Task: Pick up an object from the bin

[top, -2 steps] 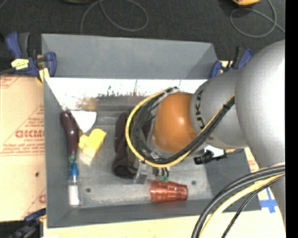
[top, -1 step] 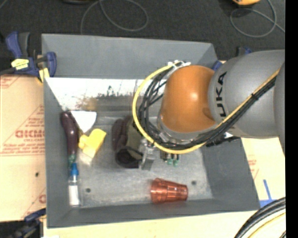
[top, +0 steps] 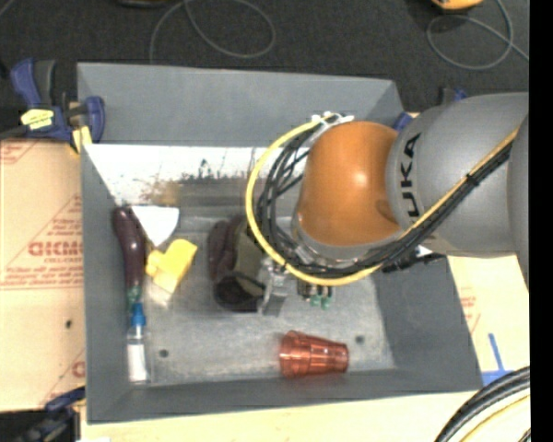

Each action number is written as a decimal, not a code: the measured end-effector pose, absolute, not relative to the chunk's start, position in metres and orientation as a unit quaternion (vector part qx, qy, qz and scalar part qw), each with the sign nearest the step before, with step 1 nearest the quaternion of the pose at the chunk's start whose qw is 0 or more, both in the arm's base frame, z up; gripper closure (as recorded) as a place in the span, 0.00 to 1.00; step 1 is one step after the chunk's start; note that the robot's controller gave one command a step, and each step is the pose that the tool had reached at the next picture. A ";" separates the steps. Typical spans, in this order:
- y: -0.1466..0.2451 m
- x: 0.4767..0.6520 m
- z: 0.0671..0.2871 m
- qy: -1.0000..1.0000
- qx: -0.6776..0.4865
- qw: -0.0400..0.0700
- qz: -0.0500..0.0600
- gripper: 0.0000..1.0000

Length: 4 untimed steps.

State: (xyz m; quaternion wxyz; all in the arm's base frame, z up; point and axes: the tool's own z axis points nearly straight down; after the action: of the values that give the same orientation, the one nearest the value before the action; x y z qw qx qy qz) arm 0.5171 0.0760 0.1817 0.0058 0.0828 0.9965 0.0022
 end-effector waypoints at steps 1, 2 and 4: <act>0.076 0.517 0.182 0.997 0.083 0.006 0.002 1.00; 0.102 0.538 0.117 0.999 0.038 0.006 0.002 1.00; 0.102 0.538 0.118 0.999 0.039 0.006 0.002 1.00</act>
Offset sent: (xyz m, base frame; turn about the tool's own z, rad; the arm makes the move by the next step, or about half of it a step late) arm 0.0209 0.0266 -0.0647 -0.0921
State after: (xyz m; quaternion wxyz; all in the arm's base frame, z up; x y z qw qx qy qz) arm 0.5381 0.1019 0.1182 0.0058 0.0389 0.9992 0.0023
